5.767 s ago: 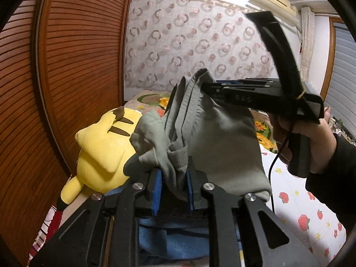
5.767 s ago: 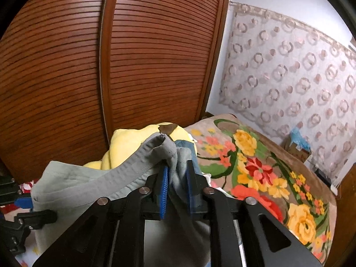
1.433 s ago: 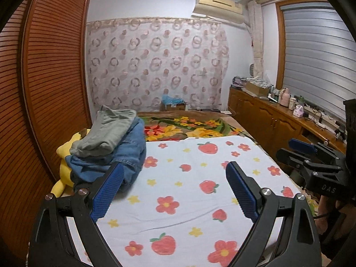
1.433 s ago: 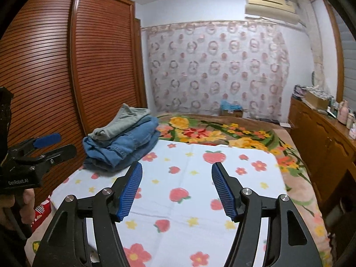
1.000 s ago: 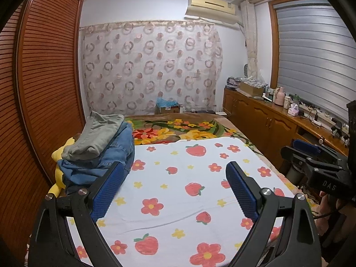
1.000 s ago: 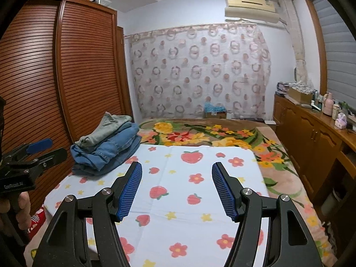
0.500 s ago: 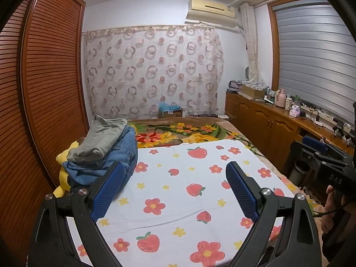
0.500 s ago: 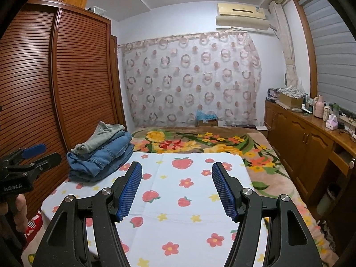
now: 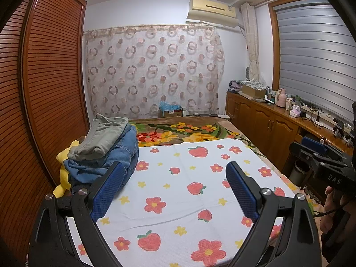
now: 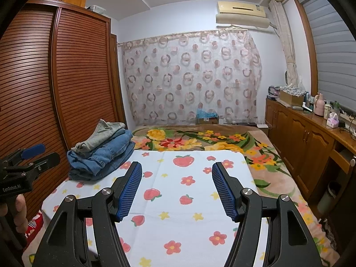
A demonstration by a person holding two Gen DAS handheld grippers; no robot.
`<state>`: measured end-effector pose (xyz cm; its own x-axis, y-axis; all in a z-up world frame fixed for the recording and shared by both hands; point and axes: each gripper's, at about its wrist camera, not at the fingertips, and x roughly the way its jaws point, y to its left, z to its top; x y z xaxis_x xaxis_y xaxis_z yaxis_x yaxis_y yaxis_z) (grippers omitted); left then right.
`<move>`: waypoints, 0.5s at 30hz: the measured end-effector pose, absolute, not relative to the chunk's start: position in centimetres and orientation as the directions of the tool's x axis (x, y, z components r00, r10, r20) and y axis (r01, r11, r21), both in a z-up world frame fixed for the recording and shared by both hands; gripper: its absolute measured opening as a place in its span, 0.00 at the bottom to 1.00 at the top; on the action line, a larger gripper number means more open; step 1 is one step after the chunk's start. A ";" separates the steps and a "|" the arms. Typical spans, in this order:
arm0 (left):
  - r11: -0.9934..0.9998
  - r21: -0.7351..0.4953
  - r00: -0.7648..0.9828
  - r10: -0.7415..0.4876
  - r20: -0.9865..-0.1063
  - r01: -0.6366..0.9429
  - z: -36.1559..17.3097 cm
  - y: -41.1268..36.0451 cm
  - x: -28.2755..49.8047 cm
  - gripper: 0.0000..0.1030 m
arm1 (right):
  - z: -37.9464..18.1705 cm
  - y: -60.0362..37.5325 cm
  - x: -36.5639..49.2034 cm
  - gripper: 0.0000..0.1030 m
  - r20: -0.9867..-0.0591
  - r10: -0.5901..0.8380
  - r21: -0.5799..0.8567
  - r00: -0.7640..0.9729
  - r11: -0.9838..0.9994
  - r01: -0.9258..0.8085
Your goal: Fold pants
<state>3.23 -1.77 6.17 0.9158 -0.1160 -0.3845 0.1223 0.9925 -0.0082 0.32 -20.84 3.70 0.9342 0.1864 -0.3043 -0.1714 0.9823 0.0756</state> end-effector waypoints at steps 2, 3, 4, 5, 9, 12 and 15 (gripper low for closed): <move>0.992 -0.008 0.916 -0.116 -0.384 0.122 6.2 -1.8 3.2 0.91 | 3.7 -20.9 0.3 0.66 -0.303 0.187 0.076 0.934 0.982 -0.172; 0.992 -0.008 0.916 -0.117 -0.384 0.123 6.2 -1.8 3.2 0.91 | 3.7 -20.8 0.3 0.66 -0.303 0.186 0.075 0.935 0.982 -0.171; 0.992 -0.007 0.916 -0.116 -0.383 0.122 6.2 -1.8 3.2 0.91 | 3.7 -20.8 0.3 0.66 -0.303 0.186 0.076 0.935 0.982 -0.171; 0.993 -0.007 0.916 -0.115 -0.383 0.121 6.2 -1.7 3.2 0.91 | 3.7 -20.9 0.3 0.66 -0.303 0.186 0.076 0.935 0.982 -0.171; 0.992 -0.008 0.916 -0.117 -0.383 0.123 6.2 -1.7 3.2 0.91 | 3.7 -20.9 0.4 0.66 -0.303 0.185 0.075 0.935 0.982 -0.171; 0.992 -0.008 0.916 -0.117 -0.383 0.123 6.2 -1.7 3.2 0.91 | 3.7 -21.0 0.4 0.66 -0.304 0.187 0.075 0.934 0.982 -0.172; 0.992 -0.008 0.916 -0.117 -0.383 0.123 6.2 -1.8 3.2 0.91 | 3.7 -21.0 0.3 0.66 -0.303 0.186 0.074 0.935 0.982 -0.172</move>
<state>3.21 -1.77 6.21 0.9164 -0.1166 -0.3830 0.1229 0.9924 -0.0079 0.34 -20.96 3.68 0.9348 0.1862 -0.3026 -0.1715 0.9824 0.0744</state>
